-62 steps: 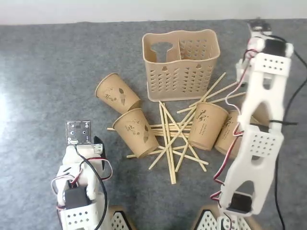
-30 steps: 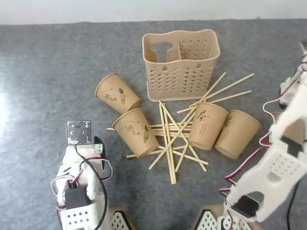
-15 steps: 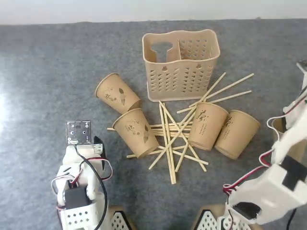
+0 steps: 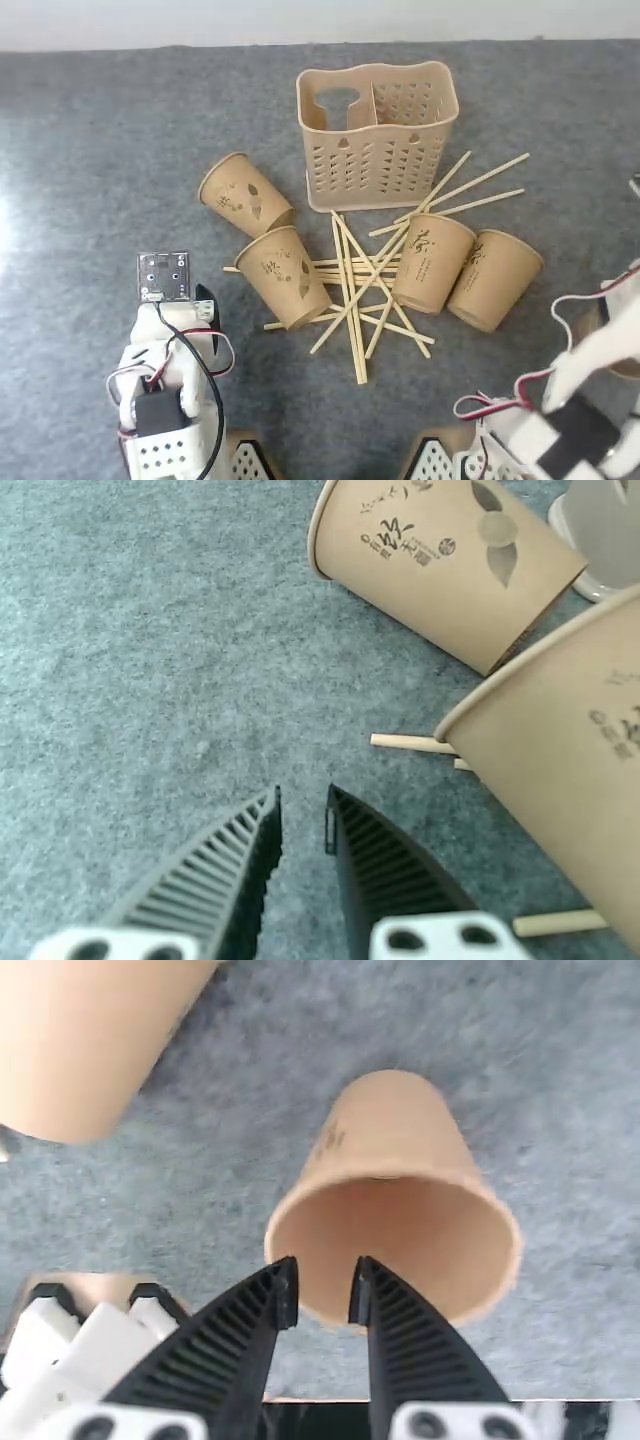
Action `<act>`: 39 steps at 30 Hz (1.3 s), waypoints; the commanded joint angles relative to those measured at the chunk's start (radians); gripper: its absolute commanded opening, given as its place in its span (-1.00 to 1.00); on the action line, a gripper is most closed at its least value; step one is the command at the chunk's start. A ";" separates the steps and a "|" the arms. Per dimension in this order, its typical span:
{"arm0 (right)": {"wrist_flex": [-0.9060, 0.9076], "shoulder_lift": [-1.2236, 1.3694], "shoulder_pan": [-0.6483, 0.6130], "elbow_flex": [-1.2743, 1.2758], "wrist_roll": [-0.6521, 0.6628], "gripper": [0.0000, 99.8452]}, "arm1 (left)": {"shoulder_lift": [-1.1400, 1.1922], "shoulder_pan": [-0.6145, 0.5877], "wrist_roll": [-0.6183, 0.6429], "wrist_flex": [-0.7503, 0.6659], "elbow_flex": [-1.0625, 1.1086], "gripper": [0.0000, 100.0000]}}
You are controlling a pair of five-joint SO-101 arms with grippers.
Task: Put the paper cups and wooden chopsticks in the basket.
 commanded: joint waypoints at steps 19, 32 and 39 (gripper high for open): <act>-0.044 -0.093 -0.183 0.124 -0.092 -0.78 | -0.015 -0.005 -0.009 -0.003 -0.004 -0.86; -0.091 -0.104 -0.133 0.074 -0.112 -0.78 | -0.015 -0.003 -0.009 -0.003 -0.004 -0.86; -0.117 -0.058 -0.130 0.091 -0.117 -0.78 | -0.015 -0.003 -0.009 -0.003 -0.004 -0.86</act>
